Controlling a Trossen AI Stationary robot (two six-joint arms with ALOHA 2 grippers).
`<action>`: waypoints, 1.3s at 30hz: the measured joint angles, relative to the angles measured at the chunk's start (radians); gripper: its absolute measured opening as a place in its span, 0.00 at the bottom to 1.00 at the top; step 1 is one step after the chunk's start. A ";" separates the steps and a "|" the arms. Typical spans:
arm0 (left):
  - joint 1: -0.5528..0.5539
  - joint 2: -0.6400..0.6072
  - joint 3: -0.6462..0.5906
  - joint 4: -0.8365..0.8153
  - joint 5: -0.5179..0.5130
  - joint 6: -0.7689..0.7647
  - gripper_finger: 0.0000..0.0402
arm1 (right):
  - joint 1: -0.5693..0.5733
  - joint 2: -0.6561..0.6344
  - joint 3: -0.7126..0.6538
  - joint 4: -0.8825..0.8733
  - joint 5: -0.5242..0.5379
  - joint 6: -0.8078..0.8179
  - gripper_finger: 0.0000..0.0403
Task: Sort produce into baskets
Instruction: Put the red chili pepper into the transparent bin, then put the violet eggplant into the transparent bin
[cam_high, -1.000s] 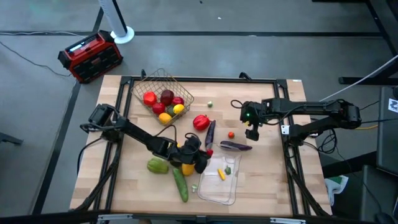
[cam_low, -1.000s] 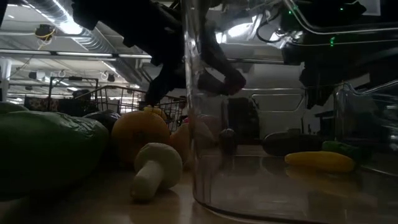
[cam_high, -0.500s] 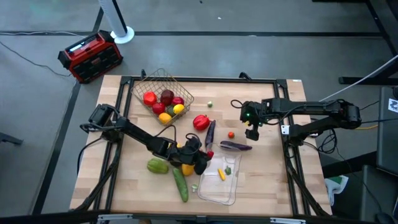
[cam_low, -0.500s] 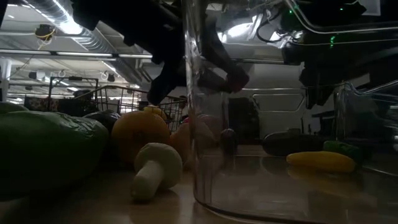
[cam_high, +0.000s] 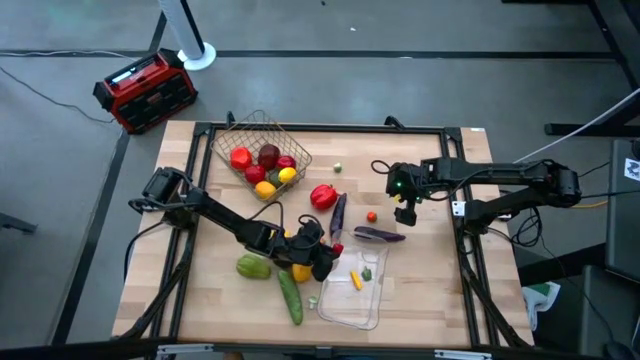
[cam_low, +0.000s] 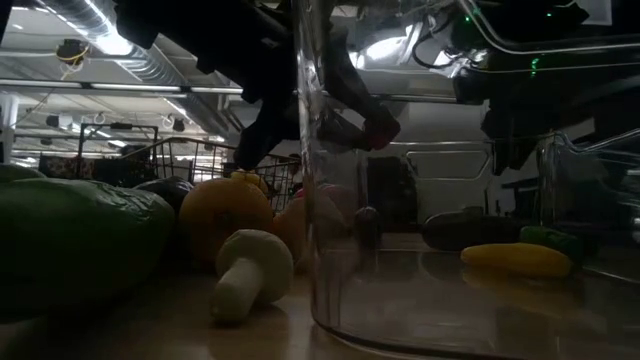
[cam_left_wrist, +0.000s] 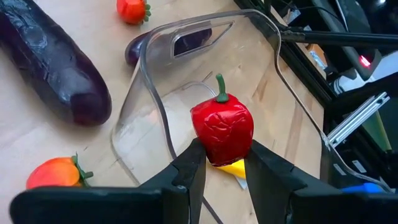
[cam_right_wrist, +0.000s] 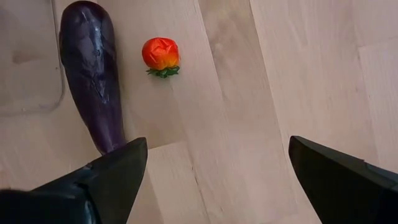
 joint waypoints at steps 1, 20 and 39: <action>0.000 0.000 0.000 0.000 0.000 -0.003 0.25 | 0.000 0.000 0.000 0.000 0.000 0.000 0.96; 0.012 0.000 0.000 0.031 0.088 0.130 0.52 | 0.000 0.000 0.000 0.000 -0.032 -0.001 0.96; 0.012 -0.021 -0.001 0.122 0.088 0.312 0.56 | 0.001 0.000 -0.144 0.063 -0.361 0.025 0.96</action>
